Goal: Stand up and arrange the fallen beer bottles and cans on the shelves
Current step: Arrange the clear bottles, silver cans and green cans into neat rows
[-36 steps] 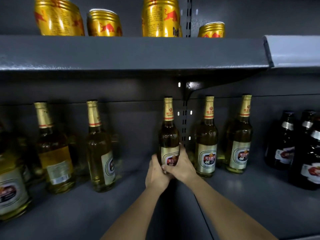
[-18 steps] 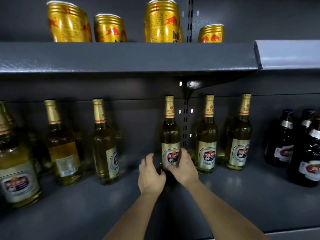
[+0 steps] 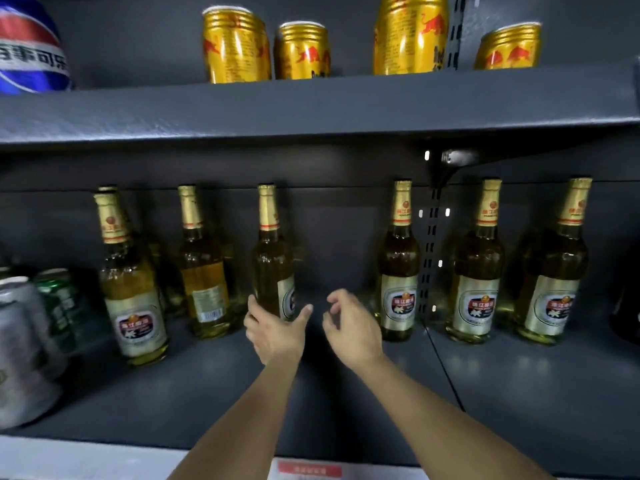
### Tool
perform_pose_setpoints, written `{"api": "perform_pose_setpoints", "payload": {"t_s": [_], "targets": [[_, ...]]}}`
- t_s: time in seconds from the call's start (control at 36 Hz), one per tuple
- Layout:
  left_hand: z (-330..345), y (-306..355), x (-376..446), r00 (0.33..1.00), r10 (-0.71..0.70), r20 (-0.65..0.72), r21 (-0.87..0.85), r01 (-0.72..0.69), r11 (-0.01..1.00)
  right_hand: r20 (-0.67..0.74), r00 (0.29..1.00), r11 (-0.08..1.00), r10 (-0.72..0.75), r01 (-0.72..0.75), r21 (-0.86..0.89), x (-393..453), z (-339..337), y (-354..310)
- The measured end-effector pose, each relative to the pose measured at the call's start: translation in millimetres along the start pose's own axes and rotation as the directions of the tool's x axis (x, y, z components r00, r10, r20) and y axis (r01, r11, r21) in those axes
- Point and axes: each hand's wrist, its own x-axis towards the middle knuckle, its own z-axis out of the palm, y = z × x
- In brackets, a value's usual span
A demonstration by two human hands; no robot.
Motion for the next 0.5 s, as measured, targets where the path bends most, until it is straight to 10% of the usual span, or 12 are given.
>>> {"api": "perform_pose_setpoints", "payload": {"t_s": [0.25,0.5], "targets": [[-5,-13,47,0.992,0.072,0.108,-0.061,-0.066,0.996,0.359,0.909,0.976,0.210,-0.215,-0.026,23,52,-4],[5,-9,53,0.903,0.104,0.416,-0.289,0.023,0.957,0.279,0.922,0.931,0.270,-0.324,0.169,33,60,0]]}}
